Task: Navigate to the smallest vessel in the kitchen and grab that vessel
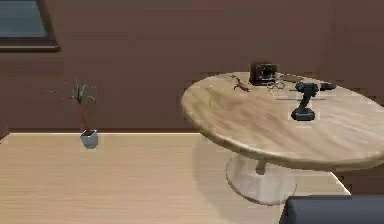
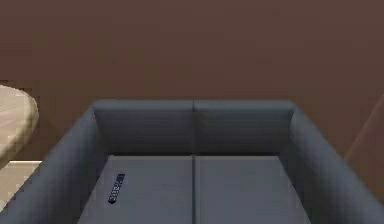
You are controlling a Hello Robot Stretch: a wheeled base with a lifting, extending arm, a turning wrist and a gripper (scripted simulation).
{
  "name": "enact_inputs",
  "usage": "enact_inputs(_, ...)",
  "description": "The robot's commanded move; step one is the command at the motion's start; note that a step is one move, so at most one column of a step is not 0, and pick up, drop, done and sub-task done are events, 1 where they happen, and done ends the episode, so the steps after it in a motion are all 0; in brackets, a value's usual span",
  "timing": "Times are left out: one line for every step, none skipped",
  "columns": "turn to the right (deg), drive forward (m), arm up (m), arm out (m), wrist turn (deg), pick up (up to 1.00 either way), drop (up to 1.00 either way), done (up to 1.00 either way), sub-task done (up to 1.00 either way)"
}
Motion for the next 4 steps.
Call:
enact_inputs(-45.0,0.00,0.00,0.00,0.0,0.00,0.00,0.00,0.00)
enact_inputs(-45.0,0.00,0.00,0.00,0.0,0.00,0.00,0.00,0.00)
enact_inputs(0.0,0.10,0.00,0.00,0.0,0.00,0.00,0.00,0.00)
enact_inputs(18.0,0.00,0.00,0.00,0.0,0.00,0.00,0.00,0.00)
